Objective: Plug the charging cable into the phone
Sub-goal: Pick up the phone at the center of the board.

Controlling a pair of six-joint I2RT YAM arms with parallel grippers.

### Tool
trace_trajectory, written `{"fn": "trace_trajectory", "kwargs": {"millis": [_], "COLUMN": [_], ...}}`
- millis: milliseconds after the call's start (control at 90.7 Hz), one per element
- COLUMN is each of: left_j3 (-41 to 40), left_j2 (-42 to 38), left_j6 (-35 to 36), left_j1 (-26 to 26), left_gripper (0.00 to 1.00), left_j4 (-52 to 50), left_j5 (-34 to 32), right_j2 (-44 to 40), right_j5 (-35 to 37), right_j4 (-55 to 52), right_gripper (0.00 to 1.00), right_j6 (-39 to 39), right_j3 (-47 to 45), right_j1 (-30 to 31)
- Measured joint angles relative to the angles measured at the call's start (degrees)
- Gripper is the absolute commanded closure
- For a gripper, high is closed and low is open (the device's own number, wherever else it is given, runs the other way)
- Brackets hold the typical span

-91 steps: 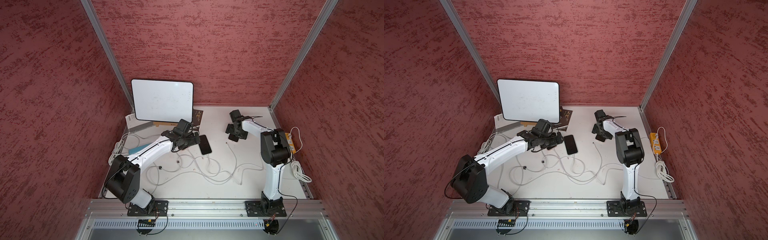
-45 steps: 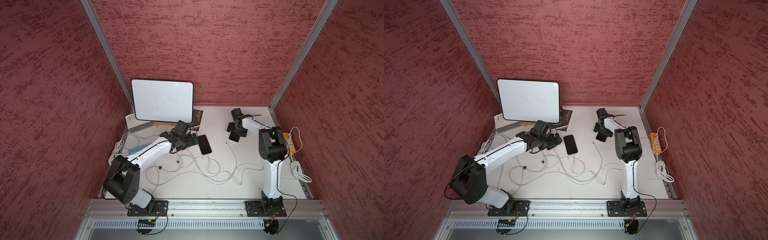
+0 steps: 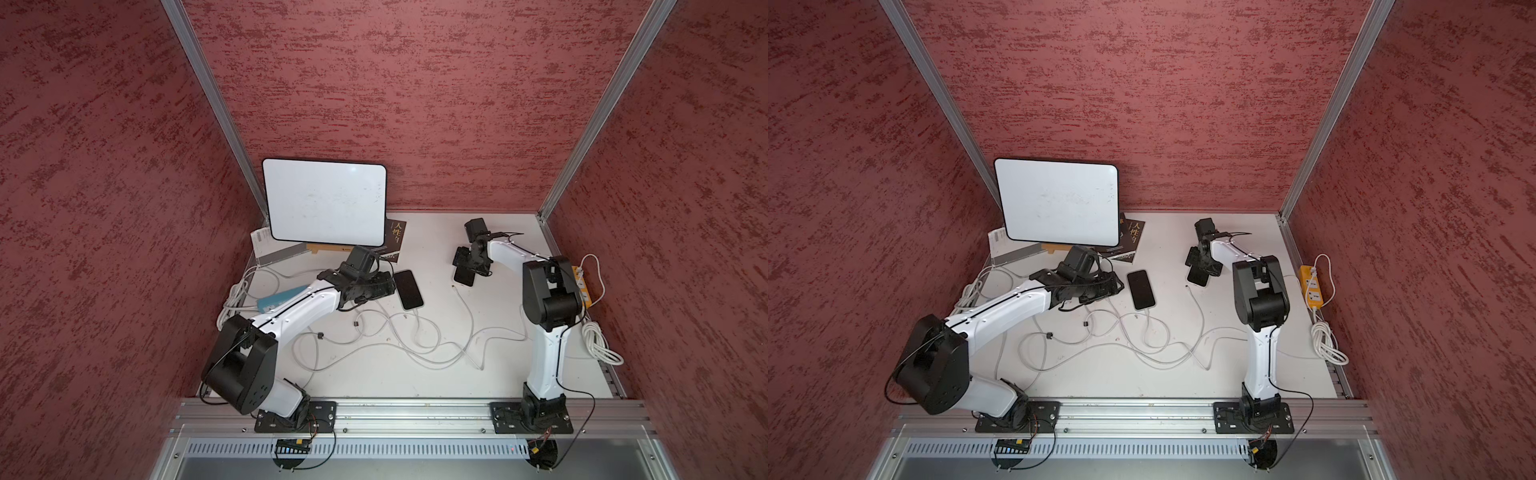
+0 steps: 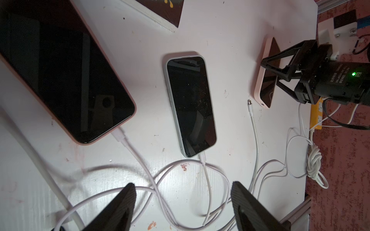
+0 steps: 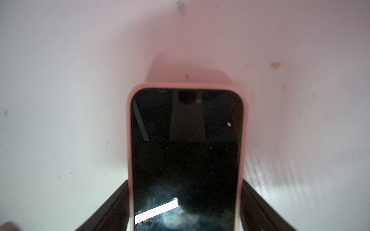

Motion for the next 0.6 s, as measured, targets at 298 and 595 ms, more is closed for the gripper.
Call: {"fn": "trace_trajectory", "kwargs": {"millis": [298, 595], "left_j3": [-2.3, -3.1], "left_j2": [-0.8, -0.9], "left_j6": [0.5, -0.7], "left_j1": [-0.8, -2.1], "left_gripper": [0.32, 0.32], "left_j4": [10.3, 18.8], "left_j5": [7.3, 12.0], "right_j2": [-15.3, -19.9], "right_j5": [-11.7, -18.6], "right_j4": [5.4, 8.0], "right_gripper": [0.54, 0.54], "right_j6": [0.4, 2.2], "right_j3": [-7.7, -12.7], "right_j1": [11.0, 13.2]}}
